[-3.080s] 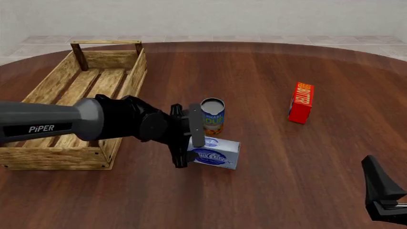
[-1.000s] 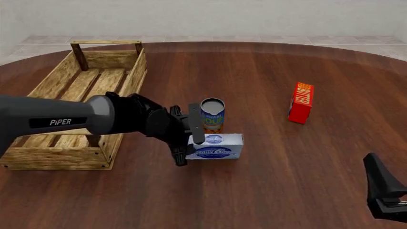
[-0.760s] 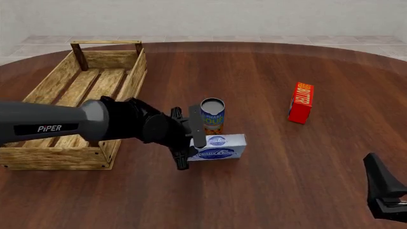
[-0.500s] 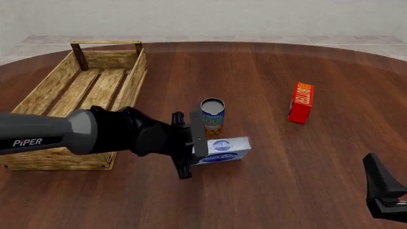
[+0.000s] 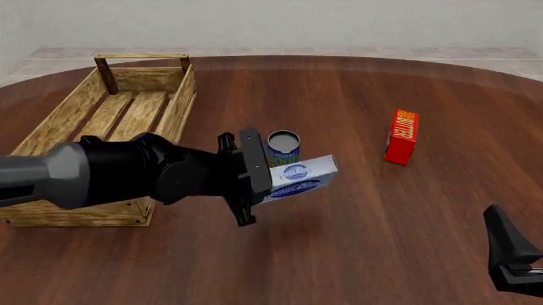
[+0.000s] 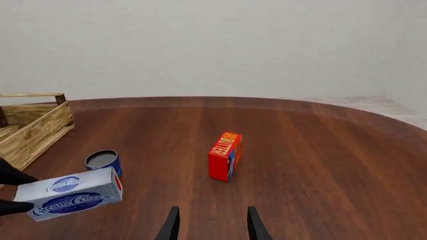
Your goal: Pick up the cream cheese and put it in the tray.
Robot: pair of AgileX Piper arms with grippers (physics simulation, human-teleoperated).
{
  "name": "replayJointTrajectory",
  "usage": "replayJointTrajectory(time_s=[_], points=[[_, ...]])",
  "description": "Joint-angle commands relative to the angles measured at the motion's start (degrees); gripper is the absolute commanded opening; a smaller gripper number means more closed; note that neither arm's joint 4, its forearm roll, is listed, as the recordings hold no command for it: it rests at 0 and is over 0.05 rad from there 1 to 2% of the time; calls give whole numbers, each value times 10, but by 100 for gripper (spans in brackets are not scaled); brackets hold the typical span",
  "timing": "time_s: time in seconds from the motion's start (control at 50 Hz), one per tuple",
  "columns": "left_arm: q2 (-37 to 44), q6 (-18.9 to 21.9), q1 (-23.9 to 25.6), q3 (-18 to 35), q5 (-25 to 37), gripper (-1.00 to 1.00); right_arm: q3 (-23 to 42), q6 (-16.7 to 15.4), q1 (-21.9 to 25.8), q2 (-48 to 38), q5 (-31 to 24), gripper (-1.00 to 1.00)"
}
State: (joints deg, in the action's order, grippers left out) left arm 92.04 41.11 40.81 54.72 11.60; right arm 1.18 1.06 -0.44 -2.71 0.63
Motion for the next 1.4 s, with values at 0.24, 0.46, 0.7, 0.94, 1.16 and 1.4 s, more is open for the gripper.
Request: replayJointTrajectory(time_s=[0.24, 0.46, 0.7, 0.94, 1.16, 1.4], points=[[-49, -106, -50, 36, -25, -100, 7, -1, 0, 5, -11, 100], [-46, -170, -71, 65, -4, -100, 9, -1, 0, 8, -16, 100], [-71, -182, -91, 57, -10, -100, 4, -1, -1, 7, -10, 100], [-92, -207, -105, 59, 4, -100, 1, -2, 0, 10, -11, 100], [-88, -196, -133, 59, 9, -100, -1, -2, -1, 5, -4, 100], [-107, -189, -167, 64, 25, -100, -2, 0, -1, 2, -1, 100]])
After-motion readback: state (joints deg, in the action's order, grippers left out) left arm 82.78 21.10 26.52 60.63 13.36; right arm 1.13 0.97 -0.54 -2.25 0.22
